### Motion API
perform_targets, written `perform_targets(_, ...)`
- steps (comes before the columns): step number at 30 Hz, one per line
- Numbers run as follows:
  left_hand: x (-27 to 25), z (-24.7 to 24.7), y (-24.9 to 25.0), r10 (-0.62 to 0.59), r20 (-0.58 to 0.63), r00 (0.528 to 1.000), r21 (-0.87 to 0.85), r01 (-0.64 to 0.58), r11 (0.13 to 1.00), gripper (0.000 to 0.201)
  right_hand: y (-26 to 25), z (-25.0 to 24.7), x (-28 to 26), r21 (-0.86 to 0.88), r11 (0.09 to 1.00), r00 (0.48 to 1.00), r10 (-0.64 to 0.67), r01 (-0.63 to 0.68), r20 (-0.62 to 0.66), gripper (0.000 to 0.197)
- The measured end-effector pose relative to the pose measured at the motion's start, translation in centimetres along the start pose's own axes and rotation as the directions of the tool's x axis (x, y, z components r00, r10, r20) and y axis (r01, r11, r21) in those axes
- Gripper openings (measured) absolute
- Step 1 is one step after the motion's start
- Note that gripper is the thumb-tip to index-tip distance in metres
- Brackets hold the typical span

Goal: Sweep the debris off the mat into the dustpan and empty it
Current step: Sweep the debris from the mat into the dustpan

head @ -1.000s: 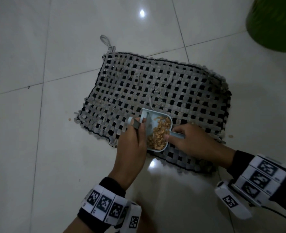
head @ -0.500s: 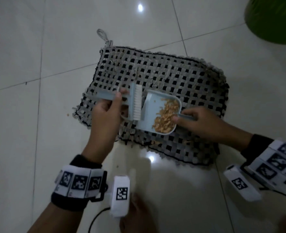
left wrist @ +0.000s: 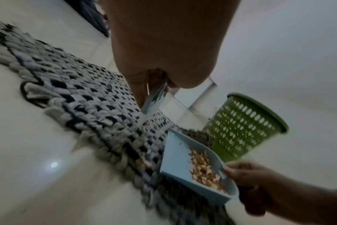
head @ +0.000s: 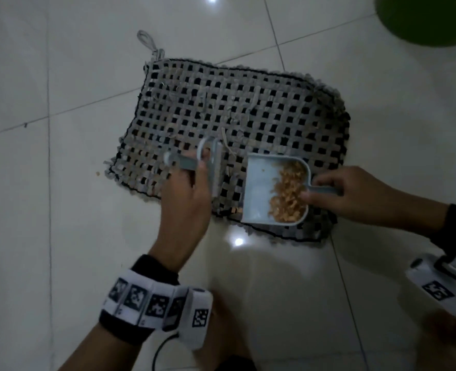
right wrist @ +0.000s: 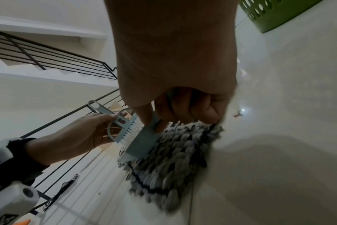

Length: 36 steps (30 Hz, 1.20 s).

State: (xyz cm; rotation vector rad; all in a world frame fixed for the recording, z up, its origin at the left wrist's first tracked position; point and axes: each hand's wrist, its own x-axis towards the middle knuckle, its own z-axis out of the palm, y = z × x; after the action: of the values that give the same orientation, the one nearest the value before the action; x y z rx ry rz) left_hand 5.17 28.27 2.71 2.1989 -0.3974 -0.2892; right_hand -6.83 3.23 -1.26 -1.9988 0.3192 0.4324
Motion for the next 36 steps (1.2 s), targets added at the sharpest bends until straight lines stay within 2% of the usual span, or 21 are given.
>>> perform_targets(3, -2.0, 1.7, -1.1, 0.002, 0.062, 0.998, 0.067, -0.006, 0.998, 0.025, 1.7, 1.0, -1.1, -0.058, 0.998, 1.0, 0.007, -0.006, 0.014, 0.04)
perform_targets(8, -3.5, 3.9, -0.8, -0.068, 0.116, 0.991, 0.115, 0.055, 0.992, 0.031, 2.3, 1.3, -1.3, -0.073, 0.997, 0.999, 0.036, -0.035, 0.007, 0.022)
perform_targets(12, -4.0, 5.7, 0.4, -0.037, 0.188, 0.982, 0.081, 0.022, 0.996, 0.038, 2.7, 1.3, -0.9, -0.08, 0.996, 0.999, 0.044, -0.043, 0.008, 0.024)
perform_targets(14, -4.0, 5.5, 0.7, -0.021, 0.152, 0.988, 0.07, 0.011, 0.998, 0.038, 2.8, 1.3, -0.8, -0.074, 0.996, 0.999, 0.048, -0.047, 0.011, 0.026)
perform_targets(17, -3.5, 4.0, 0.3, 0.018, 0.011, 1.0, 0.093, -0.019, 0.995, 0.022, 2.9, 1.4, -0.8, -0.068, 0.997, 0.999, 0.048, -0.048, 0.006, 0.029)
perform_targets(19, -3.1, 3.3, -0.7, 0.003, -0.021, 1.0, 0.126, 0.0, 0.992, 0.016, 3.0, 1.5, -0.9, -0.062, 0.997, 0.999, 0.039, -0.039, 0.005, 0.031)
perform_targets(24, -4.0, 4.3, -1.3, -0.072, 0.095, 0.993, 0.191, 0.053, 0.98, 0.013, 3.3, 1.5, -0.8, -0.062, 0.997, 0.999, 0.037, -0.036, 0.012, 0.031)
perform_targets(29, -5.3, 6.4, 1.0, -0.118, 0.265, 0.957, -0.029, 0.13, 0.991, 0.014, 3.8, 1.6, -0.7, -0.051, 0.998, 0.999, 0.045, -0.044, 0.011, 0.029)
perform_targets(31, -5.1, 6.2, 1.3, -0.1, 0.235, 0.967, -0.066, 0.119, 0.991, 0.018, 3.9, 1.6, -0.7, -0.052, 0.998, 0.999, 0.045, -0.045, 0.008, 0.03)
perform_targets(34, -4.0, 4.8, 0.6, -0.02, 0.066, 0.998, 0.064, 0.016, 0.998, 0.019, 3.9, 1.7, -0.7, -0.058, 0.998, 0.999, 0.035, -0.035, 0.009, 0.032)
perform_targets(36, -3.4, 3.8, -0.1, -0.004, -0.017, 1.0, 0.104, 0.005, 0.995, 0.017, 3.9, 1.7, -0.7, -0.059, 0.998, 1.0, 0.03, -0.03, 0.002, 0.031)
